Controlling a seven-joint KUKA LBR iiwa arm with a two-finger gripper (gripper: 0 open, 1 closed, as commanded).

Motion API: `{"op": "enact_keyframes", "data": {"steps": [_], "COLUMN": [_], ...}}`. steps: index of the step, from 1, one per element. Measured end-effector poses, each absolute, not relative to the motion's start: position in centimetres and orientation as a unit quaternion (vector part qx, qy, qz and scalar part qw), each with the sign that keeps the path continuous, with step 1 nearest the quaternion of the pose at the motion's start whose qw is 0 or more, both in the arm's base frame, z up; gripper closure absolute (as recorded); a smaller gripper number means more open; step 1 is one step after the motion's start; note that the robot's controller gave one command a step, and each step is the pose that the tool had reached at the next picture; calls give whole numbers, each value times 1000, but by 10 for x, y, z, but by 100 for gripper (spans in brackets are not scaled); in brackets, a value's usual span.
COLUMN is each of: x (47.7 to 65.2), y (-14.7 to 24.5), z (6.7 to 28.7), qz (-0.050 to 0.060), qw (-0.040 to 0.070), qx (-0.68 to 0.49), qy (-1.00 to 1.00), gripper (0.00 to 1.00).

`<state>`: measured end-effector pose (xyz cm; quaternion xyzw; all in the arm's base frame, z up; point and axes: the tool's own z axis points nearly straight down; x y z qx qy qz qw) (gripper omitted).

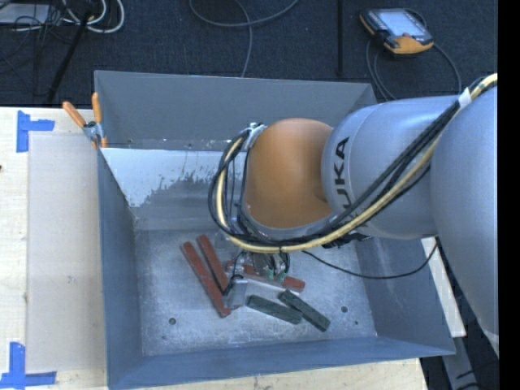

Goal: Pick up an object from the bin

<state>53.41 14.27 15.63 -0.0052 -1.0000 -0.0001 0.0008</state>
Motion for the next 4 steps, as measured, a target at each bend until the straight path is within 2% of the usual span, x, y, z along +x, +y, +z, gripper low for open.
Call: {"op": "enact_keyframes", "data": {"steps": [1, 2, 3, 4], "x": [534, 525, 526, 523], "y": [143, 129, 104, 99], "z": [156, 123, 79, 64], "qz": [0, -1, 0, 0], "qw": [1, -3, 0, -2], "qx": [-5, -29, -26, -37], "qy": [-1000, -1000, -1000, -999], "gripper": [0, 0, 0, 0]}}
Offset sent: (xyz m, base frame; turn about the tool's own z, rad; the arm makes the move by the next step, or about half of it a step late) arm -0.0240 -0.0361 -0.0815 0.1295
